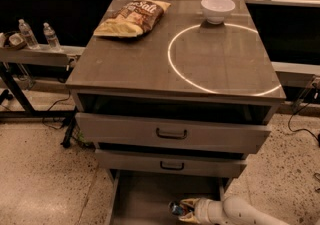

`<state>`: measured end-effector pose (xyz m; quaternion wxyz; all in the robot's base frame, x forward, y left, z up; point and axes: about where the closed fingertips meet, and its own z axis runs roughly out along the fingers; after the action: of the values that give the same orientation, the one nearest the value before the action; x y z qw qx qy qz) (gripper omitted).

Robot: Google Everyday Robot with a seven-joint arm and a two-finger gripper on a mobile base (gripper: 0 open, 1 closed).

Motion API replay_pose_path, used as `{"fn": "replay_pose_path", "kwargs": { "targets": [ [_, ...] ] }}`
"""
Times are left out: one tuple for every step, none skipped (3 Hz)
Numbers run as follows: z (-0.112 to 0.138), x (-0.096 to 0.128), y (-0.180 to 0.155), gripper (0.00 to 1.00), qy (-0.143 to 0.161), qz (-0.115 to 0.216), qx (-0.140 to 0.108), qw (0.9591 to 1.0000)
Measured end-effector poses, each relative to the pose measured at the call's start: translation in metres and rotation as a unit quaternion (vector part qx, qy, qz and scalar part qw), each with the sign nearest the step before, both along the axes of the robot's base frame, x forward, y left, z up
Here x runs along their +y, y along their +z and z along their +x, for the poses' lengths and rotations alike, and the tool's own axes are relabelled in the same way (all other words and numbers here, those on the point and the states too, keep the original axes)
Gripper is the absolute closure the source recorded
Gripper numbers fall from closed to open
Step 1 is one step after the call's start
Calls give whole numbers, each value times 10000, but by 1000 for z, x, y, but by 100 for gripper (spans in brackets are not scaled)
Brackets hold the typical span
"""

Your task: Place redbull can into bottom drawer

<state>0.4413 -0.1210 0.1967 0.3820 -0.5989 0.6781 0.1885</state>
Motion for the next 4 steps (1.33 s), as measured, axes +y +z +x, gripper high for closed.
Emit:
{"fn": "replay_pose_path", "kwargs": {
  "targets": [
    [1,14,-12,55,121,25,49,9999],
    [-2,17,-18,31,121,53,98,9999],
    [-5,16,-16,2,36,204,107,9997],
    [-7,14,-8,0,-16,334,81,9994]
  ]
}}
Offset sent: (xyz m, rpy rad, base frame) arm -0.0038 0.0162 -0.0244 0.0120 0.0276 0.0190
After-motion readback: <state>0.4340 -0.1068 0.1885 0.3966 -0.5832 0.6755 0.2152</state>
